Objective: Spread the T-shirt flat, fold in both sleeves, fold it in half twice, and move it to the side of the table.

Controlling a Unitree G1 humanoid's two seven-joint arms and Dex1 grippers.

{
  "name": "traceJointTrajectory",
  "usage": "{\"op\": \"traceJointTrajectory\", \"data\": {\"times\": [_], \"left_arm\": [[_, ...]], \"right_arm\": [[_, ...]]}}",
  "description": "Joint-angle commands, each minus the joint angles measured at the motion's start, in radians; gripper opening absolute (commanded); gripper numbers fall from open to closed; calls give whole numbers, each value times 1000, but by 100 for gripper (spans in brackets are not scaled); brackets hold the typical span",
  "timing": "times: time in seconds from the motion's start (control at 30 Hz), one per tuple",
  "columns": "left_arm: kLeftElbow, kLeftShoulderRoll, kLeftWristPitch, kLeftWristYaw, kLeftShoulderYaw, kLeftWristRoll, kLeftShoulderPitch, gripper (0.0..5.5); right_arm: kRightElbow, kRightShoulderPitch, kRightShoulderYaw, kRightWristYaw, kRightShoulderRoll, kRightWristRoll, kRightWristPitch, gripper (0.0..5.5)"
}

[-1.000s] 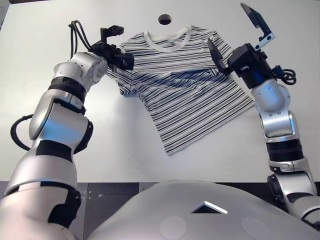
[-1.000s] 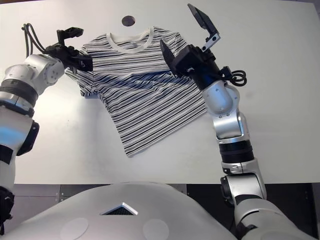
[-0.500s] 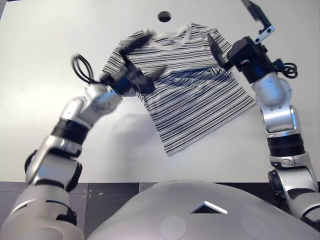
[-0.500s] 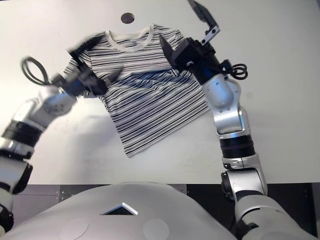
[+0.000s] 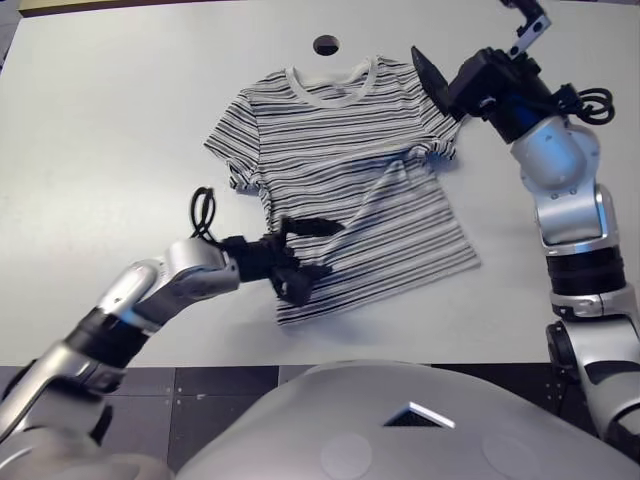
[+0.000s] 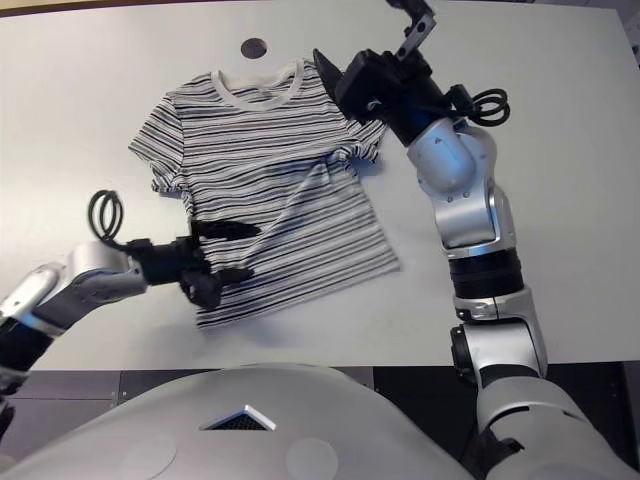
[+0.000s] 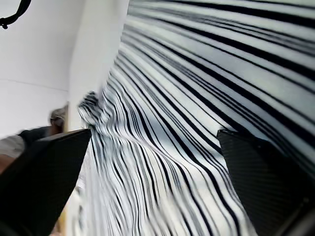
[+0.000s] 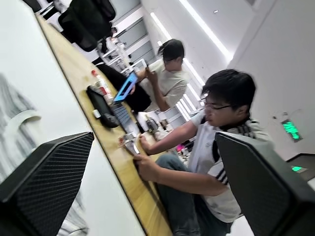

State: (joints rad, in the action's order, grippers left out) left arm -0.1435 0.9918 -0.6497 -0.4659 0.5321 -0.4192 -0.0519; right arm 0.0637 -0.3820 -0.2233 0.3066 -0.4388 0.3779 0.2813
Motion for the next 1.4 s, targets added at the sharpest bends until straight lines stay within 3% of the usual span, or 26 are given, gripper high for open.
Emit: {"op": "traceJointTrajectory", "data": {"times": [0.03,0.2,0.37,0.6,0.73,0.87,0.97,1.1,1.23,1.4], "left_arm": [[-18,146,7,-111,-16,30,-171,479],[28,165,-32,-80,-125,100,-185,479],[52,50,-54,-7,-205,108,-120,479],[-178,29,-63,-10,-323,290,-286,479],[-224,20,-60,-44,-338,351,-326,479],[-119,-54,-13,10,-432,351,-252,479],[64,-141,90,116,-508,282,-114,479],[335,-135,233,353,-505,-61,71,479],[441,-40,273,505,-501,-281,62,479],[642,-32,183,515,-334,-421,183,479]], "right_arm": [[112,-50,-40,5,18,25,23,456],[312,-96,-82,-15,58,38,75,456],[577,-179,-114,-49,100,59,129,456],[1049,-342,-141,-169,123,117,147,456],[1152,-363,-147,-192,118,122,159,456],[1185,-378,-150,-206,113,124,170,456],[1182,-377,-155,-216,116,126,210,456],[1108,-354,-131,-236,107,84,373,456],[735,-231,-44,-205,62,-47,517,456],[251,-43,-9,-132,23,-77,400,456]]}}
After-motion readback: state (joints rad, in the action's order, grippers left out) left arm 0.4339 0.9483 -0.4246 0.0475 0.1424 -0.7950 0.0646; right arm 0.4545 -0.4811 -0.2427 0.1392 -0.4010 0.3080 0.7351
